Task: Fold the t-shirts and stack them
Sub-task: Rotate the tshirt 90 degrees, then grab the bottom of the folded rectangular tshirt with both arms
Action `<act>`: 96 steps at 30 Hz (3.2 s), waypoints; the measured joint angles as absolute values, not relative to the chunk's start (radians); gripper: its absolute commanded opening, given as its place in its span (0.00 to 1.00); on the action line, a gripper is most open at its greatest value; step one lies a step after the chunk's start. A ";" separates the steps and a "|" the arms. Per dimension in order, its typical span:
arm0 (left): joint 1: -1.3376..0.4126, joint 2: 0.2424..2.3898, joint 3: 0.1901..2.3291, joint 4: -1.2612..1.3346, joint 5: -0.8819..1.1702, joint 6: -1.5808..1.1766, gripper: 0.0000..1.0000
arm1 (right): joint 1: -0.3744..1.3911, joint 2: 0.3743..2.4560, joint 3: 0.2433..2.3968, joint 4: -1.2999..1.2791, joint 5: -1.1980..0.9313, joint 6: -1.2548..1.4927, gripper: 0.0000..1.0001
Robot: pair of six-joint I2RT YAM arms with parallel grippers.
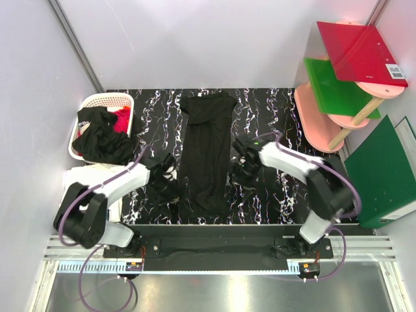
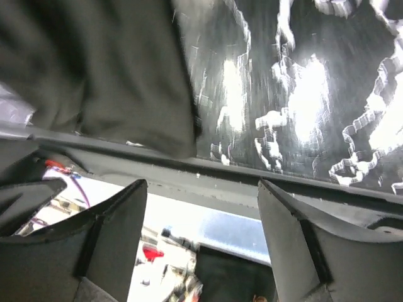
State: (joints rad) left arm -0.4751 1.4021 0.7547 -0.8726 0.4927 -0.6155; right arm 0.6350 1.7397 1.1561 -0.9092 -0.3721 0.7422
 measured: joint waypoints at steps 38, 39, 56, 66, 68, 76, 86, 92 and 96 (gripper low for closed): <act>-0.682 1.681 1.123 -0.823 0.305 -0.532 0.44 | 0.643 1.465 0.855 -0.529 -0.427 0.989 0.70; -0.686 1.691 1.123 -0.819 0.305 -0.533 0.30 | 0.643 1.465 0.854 -0.530 -0.427 0.988 0.70; -0.703 1.623 1.115 -0.934 0.343 -0.600 0.03 | 0.642 1.473 0.854 -0.566 -0.428 0.957 0.70; -0.714 1.694 0.924 -0.977 0.454 -0.562 0.99 | 0.642 1.531 0.864 -0.571 -0.432 0.933 0.71; -0.718 1.715 0.909 -0.987 0.462 -0.547 0.99 | 0.642 1.545 0.871 -0.574 -0.437 0.927 0.72; -0.719 1.490 1.021 -1.052 0.371 -0.557 0.99 | 0.642 1.553 0.883 -0.555 -0.453 0.945 0.68; -0.643 1.423 1.131 -1.078 0.188 -0.551 0.00 | 0.642 1.552 0.850 -0.464 -0.443 0.998 0.25; -0.499 1.681 1.482 -1.084 0.113 -0.480 0.00 | 0.640 1.694 1.259 -0.575 -0.319 0.881 0.00; -0.444 1.897 1.737 -1.060 0.071 -0.440 0.00 | 0.628 1.800 1.536 -0.658 -0.227 0.779 0.00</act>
